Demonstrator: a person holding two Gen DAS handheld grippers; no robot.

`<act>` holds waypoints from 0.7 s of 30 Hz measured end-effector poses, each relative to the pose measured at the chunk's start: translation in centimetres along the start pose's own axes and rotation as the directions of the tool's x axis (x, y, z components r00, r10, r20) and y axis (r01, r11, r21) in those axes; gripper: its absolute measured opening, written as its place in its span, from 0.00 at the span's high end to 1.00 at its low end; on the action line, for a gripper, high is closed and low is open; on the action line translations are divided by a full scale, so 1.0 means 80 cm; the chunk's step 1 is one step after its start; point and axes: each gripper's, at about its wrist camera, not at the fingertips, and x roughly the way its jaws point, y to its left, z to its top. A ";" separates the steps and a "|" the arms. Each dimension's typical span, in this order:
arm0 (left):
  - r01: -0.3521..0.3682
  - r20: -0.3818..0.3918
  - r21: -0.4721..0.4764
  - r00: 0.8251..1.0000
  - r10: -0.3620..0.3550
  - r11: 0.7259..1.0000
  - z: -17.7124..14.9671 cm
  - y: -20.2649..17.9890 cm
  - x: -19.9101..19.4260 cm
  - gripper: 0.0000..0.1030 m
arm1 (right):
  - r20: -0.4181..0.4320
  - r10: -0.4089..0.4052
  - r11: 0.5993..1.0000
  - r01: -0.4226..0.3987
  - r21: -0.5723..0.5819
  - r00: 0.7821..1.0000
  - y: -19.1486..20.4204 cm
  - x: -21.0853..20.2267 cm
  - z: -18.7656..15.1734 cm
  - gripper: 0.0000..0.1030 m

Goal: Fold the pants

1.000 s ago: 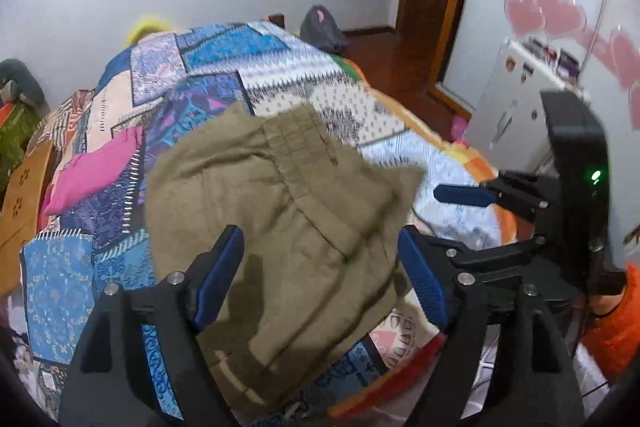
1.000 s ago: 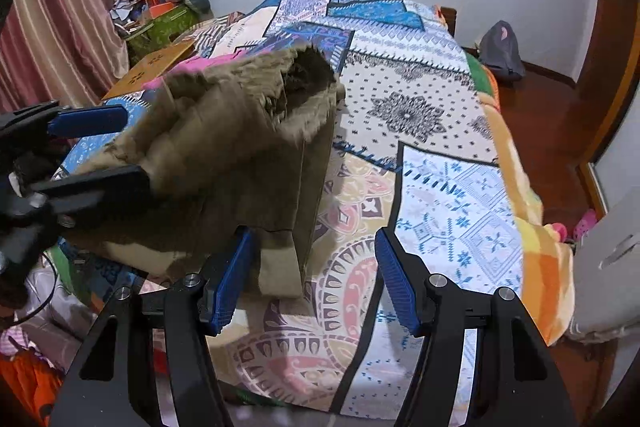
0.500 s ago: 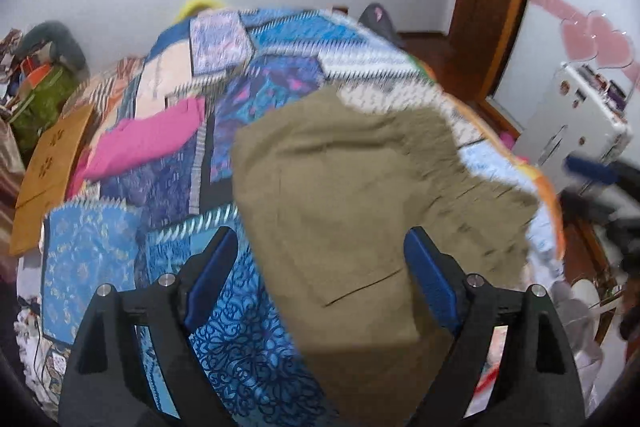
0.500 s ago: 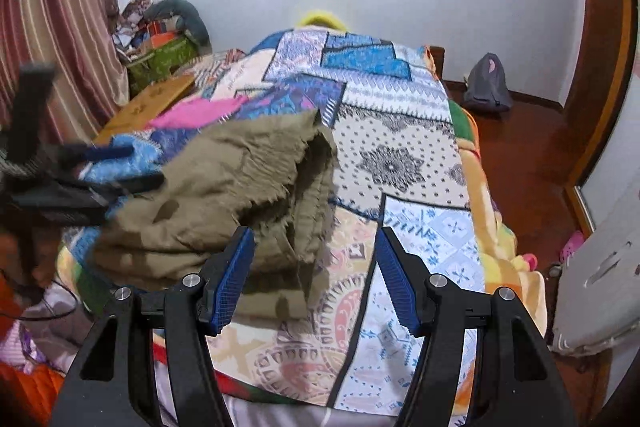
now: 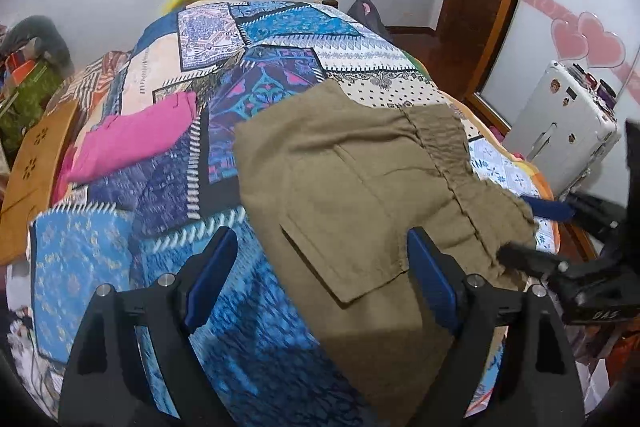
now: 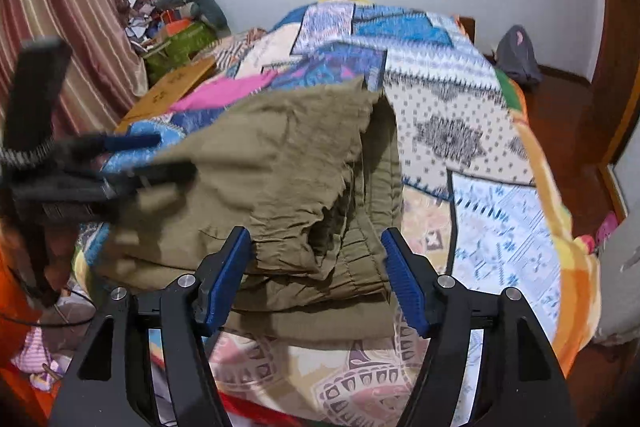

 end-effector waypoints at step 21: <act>-0.046 -0.077 -0.114 0.996 0.038 0.992 0.117 0.107 0.133 0.30 | -0.030 -0.049 0.999 0.049 0.019 0.998 -0.060 0.020 0.021 0.35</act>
